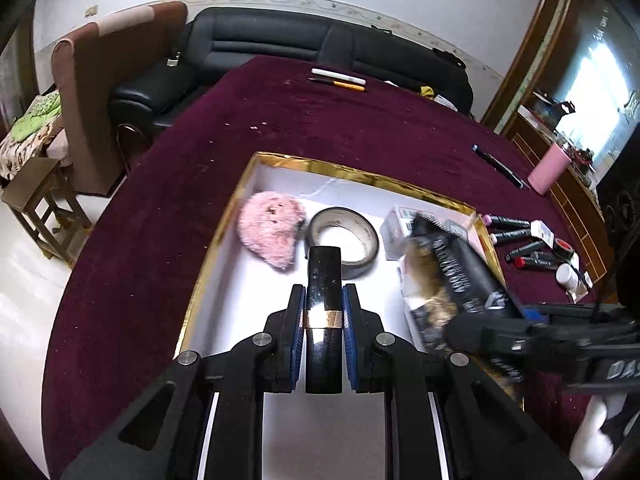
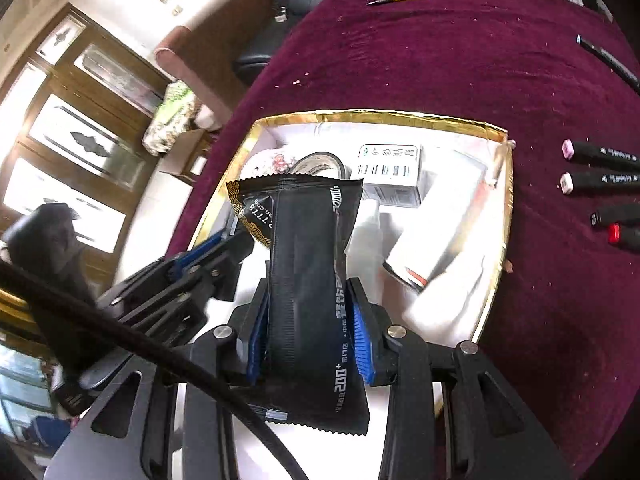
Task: Organize objects
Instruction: 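Carry gold-banded black marker with left gripper while right carries pouch, release both in tray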
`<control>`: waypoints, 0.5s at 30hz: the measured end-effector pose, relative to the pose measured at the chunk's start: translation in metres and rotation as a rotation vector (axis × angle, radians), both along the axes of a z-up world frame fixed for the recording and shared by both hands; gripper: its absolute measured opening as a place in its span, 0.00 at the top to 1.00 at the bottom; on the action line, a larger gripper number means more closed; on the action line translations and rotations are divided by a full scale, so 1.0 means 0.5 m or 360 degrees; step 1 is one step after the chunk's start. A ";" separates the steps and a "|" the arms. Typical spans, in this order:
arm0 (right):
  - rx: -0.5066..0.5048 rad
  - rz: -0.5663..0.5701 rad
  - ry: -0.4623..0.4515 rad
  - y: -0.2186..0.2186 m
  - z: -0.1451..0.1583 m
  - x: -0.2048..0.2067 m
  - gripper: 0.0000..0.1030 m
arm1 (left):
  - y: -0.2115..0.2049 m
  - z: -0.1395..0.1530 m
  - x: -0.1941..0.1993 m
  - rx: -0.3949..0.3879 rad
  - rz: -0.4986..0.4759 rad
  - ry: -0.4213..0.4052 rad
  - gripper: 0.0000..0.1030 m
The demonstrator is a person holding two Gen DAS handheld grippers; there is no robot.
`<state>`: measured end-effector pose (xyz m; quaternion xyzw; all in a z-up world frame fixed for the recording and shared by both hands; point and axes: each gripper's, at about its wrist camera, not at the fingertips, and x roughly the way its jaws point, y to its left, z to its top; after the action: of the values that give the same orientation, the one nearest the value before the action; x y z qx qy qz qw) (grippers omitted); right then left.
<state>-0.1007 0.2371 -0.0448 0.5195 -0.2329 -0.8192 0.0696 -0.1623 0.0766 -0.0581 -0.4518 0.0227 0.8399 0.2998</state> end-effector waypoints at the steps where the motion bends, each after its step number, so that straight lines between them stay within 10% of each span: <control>1: -0.0001 -0.0007 -0.0013 -0.003 -0.004 -0.004 0.65 | -0.005 0.000 -0.001 0.0015 0.0011 -0.0003 0.86; 5: -0.0022 -0.0033 -0.0028 -0.001 -0.010 -0.003 0.65 | -0.010 0.004 0.000 0.0016 0.0036 0.0013 0.83; 8: -0.0036 -0.0060 -0.0004 0.002 -0.006 0.003 0.65 | -0.014 0.007 0.001 -0.0001 0.0070 0.0032 0.62; 15: -0.0053 -0.0108 0.0101 0.024 0.027 0.031 0.65 | -0.014 0.038 0.031 -0.0014 0.0078 0.0125 0.60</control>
<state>-0.0854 0.2489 -0.0311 0.4839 -0.2618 -0.8330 0.0578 -0.1468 0.0696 -0.0392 -0.4202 0.0272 0.8640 0.2761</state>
